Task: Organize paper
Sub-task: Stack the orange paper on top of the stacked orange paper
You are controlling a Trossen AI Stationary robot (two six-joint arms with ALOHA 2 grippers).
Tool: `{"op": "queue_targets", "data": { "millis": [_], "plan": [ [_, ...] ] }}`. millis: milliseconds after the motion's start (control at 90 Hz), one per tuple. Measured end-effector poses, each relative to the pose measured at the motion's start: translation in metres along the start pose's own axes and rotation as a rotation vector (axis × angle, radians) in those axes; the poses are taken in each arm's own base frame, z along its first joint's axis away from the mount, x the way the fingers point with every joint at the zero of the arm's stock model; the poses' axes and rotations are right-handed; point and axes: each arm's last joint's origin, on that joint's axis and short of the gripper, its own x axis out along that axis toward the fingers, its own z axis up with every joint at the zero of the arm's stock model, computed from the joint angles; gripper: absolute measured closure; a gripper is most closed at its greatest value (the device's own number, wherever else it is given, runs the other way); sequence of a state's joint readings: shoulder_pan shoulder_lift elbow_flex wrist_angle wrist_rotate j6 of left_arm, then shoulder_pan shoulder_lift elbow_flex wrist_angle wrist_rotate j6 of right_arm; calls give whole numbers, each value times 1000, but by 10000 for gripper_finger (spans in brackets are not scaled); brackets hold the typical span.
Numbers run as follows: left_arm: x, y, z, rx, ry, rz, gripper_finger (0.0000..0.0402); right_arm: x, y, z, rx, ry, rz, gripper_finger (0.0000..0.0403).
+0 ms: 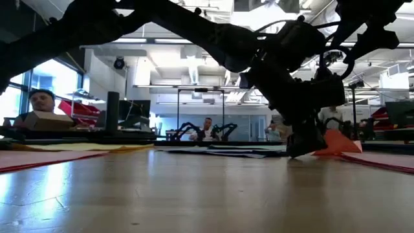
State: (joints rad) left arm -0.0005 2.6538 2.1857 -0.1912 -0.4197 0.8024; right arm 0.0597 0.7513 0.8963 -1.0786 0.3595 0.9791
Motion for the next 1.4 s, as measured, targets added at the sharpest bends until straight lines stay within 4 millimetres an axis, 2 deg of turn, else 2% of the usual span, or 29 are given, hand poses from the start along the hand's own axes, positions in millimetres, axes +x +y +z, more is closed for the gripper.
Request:
{"op": "queue_targets", "data": {
  "millis": [178,333,478,689,944,1133,1256,1400],
  "plan": [
    [2,6,-4,-85,-15,-18,270,0,0,0,0,0,0,139],
    [2,4,-2,-232,-88,-109,270,0,0,0,0,0,-1,139],
    [1,2,0,-281,-115,-148,277,0,0,0,-4,0,-1,139],
    [1,3,1,-283,-120,-149,314,0,0,0,-12,-3,-3,139],
    [0,3,2,-358,-151,-201,391,0,0,0,-15,-4,-3,139],
    [-1,3,2,-376,-118,-186,401,0,0,0,-12,-3,-3,139],
    [-8,12,8,-371,-92,-162,401,-1,0,0,-3,-4,0,139],
    [-33,39,22,-374,-71,-162,401,-16,2,9,2,-42,34,139]
  ]
}}
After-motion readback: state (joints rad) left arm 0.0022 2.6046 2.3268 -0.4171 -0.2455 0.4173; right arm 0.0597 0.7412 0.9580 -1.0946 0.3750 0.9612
